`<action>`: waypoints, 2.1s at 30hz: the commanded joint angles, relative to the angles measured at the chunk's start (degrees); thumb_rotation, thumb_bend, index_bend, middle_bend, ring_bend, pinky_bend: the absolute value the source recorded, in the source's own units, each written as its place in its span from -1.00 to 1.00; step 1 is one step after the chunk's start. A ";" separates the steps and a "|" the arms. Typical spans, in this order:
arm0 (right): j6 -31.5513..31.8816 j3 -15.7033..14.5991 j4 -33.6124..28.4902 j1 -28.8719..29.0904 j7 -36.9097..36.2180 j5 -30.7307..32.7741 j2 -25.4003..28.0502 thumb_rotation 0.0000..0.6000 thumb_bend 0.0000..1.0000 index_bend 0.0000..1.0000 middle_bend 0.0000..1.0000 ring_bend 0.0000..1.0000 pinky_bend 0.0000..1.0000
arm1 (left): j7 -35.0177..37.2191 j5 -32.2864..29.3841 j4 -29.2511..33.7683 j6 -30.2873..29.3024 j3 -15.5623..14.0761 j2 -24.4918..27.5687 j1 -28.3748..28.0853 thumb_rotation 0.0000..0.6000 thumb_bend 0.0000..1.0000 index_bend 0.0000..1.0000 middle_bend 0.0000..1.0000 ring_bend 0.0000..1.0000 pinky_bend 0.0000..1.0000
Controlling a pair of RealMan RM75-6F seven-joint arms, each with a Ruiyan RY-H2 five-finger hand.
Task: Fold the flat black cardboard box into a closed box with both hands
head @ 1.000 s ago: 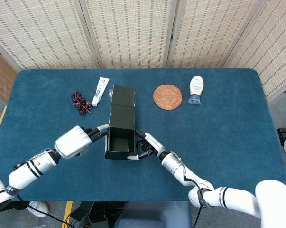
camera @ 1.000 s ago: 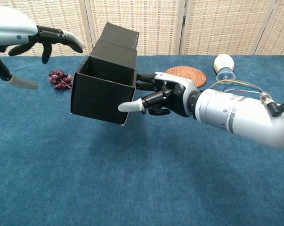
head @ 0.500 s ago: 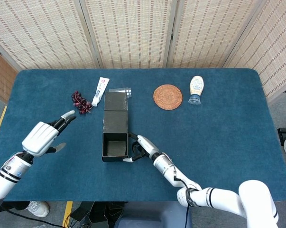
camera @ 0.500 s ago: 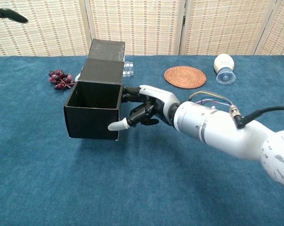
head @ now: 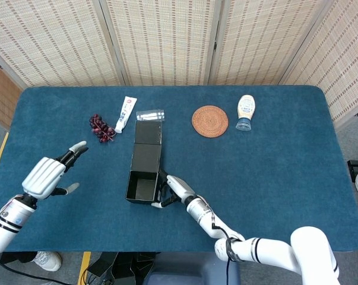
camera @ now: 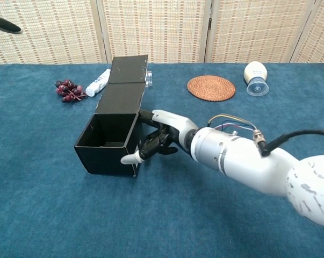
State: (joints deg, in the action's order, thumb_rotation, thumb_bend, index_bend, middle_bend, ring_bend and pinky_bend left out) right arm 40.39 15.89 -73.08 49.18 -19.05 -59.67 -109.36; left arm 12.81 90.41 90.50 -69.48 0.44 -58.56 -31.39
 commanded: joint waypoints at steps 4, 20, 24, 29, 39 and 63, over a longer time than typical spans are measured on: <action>-0.34 -1.13 -6.66 -2.98 1.88 1.90 5.96 1.00 -0.74 -1.00 -1.00 0.11 1.00 | 8.15 -2.27 0.44 3.18 -0.37 -1.59 0.72 1.00 -0.58 -1.00 -0.94 -0.11 0.40; -3.41 1.51 -21.31 -9.33 -5.31 4.23 21.60 1.00 -0.74 -1.00 -1.00 0.10 1.00 | 34.37 -1.36 -6.24 16.38 -2.96 -7.36 -3.43 1.00 -0.63 -1.00 -1.00 0.06 0.62; -4.18 4.42 -27.27 -11.78 -9.81 3.76 28.26 1.00 -0.74 -1.00 -1.00 0.10 1.00 | 36.59 -0.41 -10.45 17.62 -3.11 -10.65 -4.47 1.00 -0.67 -1.00 -1.00 0.03 0.66; -3.60 7.81 -32.15 -14.27 -13.86 1.91 34.69 1.00 -0.74 -1.00 -1.00 0.10 1.00 | 39.85 0.04 -14.92 19.83 -2.98 -14.83 -6.34 1.00 -0.67 -1.00 -1.00 0.03 0.68; -1.79 7.71 -33.90 -16.63 -17.31 -1.49 37.39 1.00 -0.74 -1.00 -1.00 0.10 1.00 | 44.40 0.51 -22.21 21.07 -2.52 -21.72 -8.86 1.00 -0.67 -1.00 -1.00 0.03 0.70; 1.44 4.86 -31.97 -17.82 -19.81 -4.42 37.32 1.00 -0.75 -1.00 -1.00 0.10 1.00 | 57.12 3.11 -28.49 21.62 -5.30 -28.68 -12.81 1.00 -0.67 -1.00 -1.00 0.05 0.70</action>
State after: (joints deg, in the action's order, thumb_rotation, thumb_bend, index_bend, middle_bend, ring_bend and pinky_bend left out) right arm 41.79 20.81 -105.10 31.40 -38.76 -64.01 -72.09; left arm 69.68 93.31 62.23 -47.69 -4.65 -87.00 -44.04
